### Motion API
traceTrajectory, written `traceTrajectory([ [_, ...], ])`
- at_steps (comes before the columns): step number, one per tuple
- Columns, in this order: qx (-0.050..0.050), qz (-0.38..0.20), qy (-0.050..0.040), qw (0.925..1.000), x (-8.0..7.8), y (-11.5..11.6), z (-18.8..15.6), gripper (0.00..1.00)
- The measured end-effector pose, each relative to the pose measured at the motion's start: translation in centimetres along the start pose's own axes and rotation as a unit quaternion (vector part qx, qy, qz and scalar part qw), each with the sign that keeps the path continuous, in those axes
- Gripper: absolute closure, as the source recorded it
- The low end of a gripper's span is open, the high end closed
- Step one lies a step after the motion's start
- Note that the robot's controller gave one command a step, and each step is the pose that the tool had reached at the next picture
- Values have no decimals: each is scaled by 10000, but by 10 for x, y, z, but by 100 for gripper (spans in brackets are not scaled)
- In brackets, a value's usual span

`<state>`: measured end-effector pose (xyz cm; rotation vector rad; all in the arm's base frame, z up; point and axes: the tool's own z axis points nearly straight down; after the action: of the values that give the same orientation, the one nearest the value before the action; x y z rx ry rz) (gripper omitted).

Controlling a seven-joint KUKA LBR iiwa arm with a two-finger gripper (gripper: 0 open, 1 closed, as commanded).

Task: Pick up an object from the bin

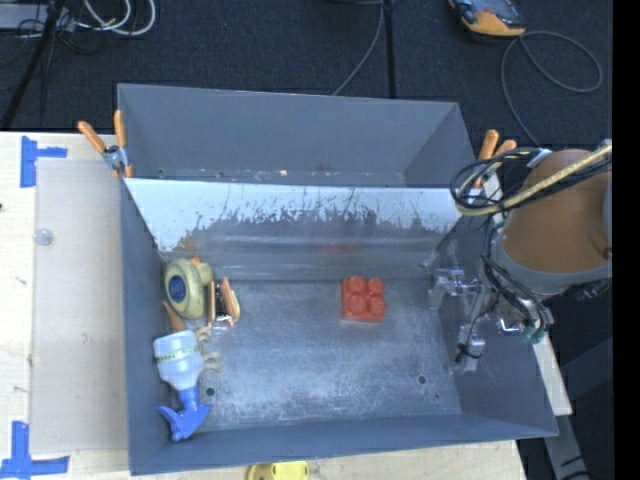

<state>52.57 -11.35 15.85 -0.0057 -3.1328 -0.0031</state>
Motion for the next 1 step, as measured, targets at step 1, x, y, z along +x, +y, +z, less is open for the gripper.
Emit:
traceTrajectory([
  [1,6,-14,-34,10000,-2,0,-4,0],
])
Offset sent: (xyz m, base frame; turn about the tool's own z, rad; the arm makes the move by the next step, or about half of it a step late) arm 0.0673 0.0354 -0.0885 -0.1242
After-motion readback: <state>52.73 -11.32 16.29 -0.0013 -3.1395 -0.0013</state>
